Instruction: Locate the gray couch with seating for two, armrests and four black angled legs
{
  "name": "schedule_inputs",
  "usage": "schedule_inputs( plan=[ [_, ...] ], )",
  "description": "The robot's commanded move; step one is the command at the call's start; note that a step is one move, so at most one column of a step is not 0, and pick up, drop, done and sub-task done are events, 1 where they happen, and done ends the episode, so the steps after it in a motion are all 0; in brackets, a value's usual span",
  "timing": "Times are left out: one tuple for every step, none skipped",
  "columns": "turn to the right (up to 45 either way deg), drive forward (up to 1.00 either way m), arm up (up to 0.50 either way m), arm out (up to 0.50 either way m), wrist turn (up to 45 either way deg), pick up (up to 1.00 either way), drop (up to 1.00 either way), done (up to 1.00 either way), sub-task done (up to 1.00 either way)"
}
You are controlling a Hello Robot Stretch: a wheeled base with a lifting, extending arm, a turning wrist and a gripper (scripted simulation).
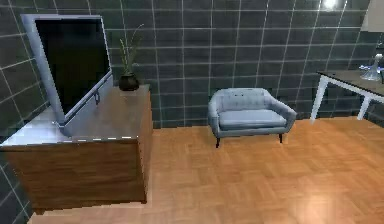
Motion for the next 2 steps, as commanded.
schedule_inputs(
  plan=[
    [0.0, 0.9, 0.0, 0.0, 0.0, 0.0, 0.0, 0.0, 0.0],
    [-6.0, 0.0, 0.0, 0.0, 0.0, 0.0, 0.0, 0.0, 0.0]
  ],
)
